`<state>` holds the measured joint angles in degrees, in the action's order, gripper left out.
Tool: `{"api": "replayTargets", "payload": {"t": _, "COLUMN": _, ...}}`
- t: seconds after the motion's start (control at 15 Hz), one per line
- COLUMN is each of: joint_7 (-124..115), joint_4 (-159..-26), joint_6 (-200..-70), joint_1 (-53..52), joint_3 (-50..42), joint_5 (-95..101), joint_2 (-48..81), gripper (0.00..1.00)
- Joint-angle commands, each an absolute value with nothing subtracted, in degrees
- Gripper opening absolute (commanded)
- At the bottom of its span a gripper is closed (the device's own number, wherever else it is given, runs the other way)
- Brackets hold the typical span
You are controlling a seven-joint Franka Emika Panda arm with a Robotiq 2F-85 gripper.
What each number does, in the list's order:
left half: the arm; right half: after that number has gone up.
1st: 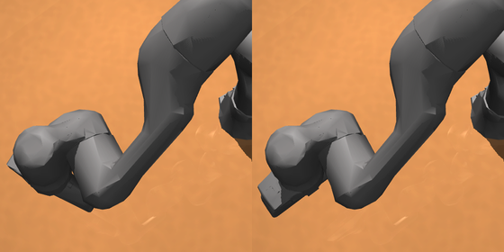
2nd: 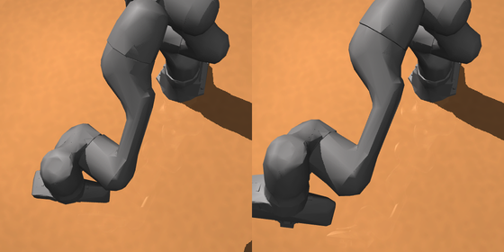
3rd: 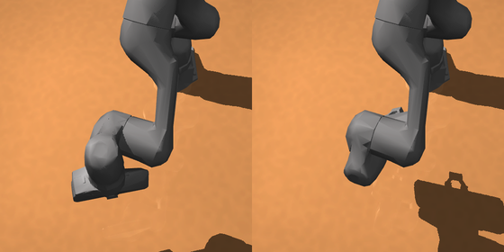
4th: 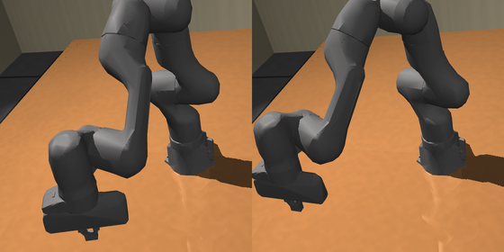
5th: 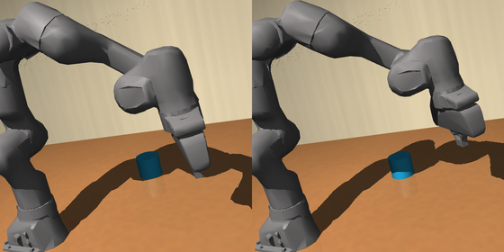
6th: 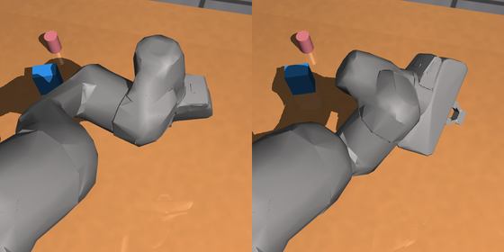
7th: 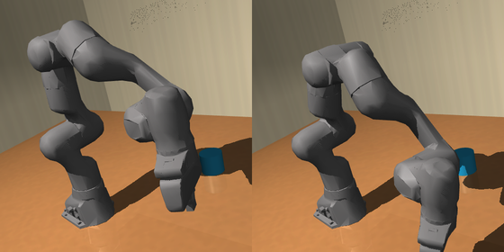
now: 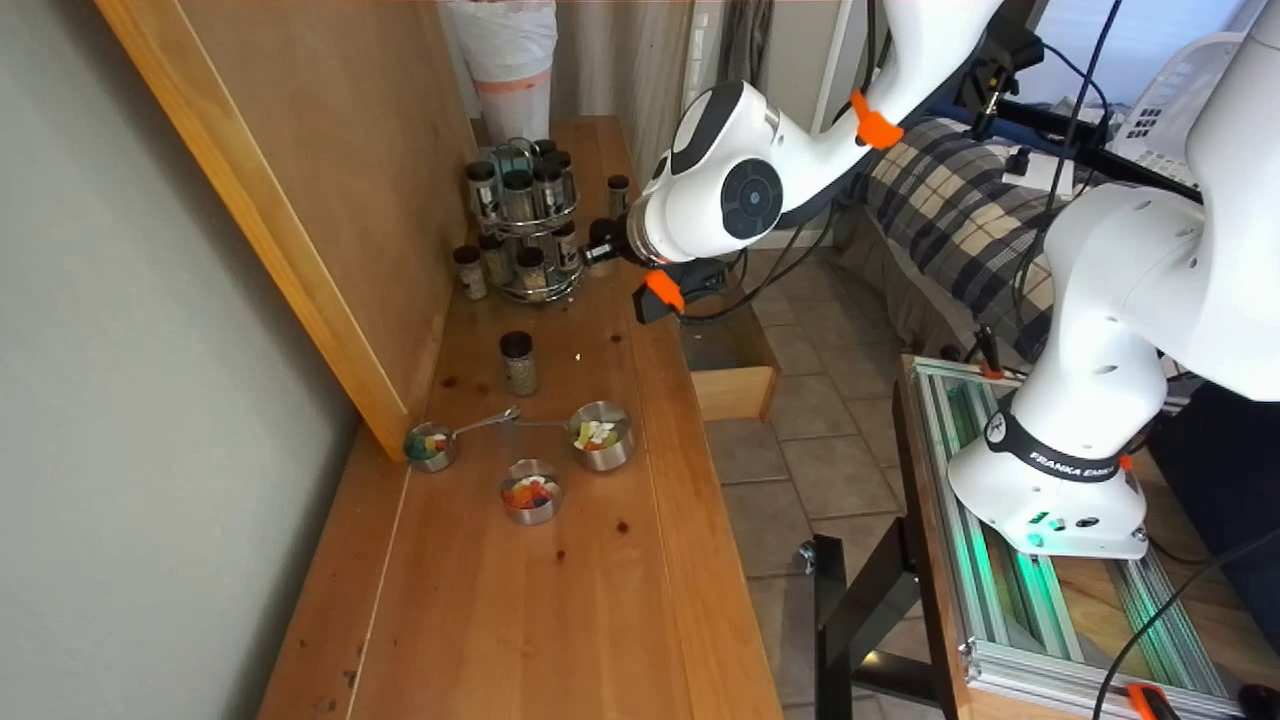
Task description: Put the spice bottle onto the spice rack
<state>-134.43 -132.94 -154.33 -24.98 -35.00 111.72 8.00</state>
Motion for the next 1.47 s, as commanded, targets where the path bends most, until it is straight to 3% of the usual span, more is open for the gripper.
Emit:
{"api": "replayTargets", "payload": {"t": 0.0, "joint_7": -140.0, "joint_4": -129.6, "joint_6": -158.1, "joint_1": -23.4, "joint_3": -35.1, "joint_5": 117.1, "joint_2": 10.9, "gripper": 0.23}}
{"api": "replayTargets", "payload": {"t": 0.73, "joint_7": -163.1, "joint_4": -122.8, "joint_6": -154.3, "joint_1": -19.2, "joint_3": -32.3, "joint_5": 134.1, "joint_2": 20.6, "gripper": 0.23}}
{"api": "replayTargets", "payload": {"t": 0.8, "joint_7": -156.0, "joint_4": -122.9, "joint_6": -152.7, "joint_1": -14.4, "joint_3": -26.9, "joint_5": 129.6, "joint_2": 18.0, "gripper": 0.23}}
{"api": "replayTargets", "payload": {"t": 0.93, "joint_7": -161.5, "joint_4": -120.9, "joint_6": -153.0, "joint_1": -14.5, "joint_3": -27.6, "joint_5": 133.5, "joint_2": 21.1, "gripper": 0.23}}
{"api": "replayTargets", "payload": {"t": 1.0, "joint_7": -155.8, "joint_4": -120.5, "joint_6": -152.4, "joint_1": -9.6, "joint_3": -22.2, "joint_5": 129.9, "joint_2": 19.1, "gripper": 0.23}}
{"api": "replayTargets", "payload": {"t": 1.07, "joint_7": -161.4, "joint_4": -119.7, "joint_6": -153.3, "joint_1": -12.2, "joint_3": -25.6, "joint_5": 133.9, "joint_2": 21.8, "gripper": 0.23}}
{"api": "replayTargets", "payload": {"t": 1.2, "joint_7": -157.7, "joint_4": -118.5, "joint_6": -153.5, "joint_1": -7.6, "joint_3": -21.0, "joint_5": 131.9, "joint_2": 21.4, "gripper": 0.23}}
{"api": "replayTargets", "payload": {"t": 1.4, "joint_7": -159.3, "joint_4": -117.2, "joint_6": -155.4, "joint_1": -6.7, "joint_3": -21.5, "joint_5": 132.9, "joint_2": 23.9, "gripper": 0.23}}
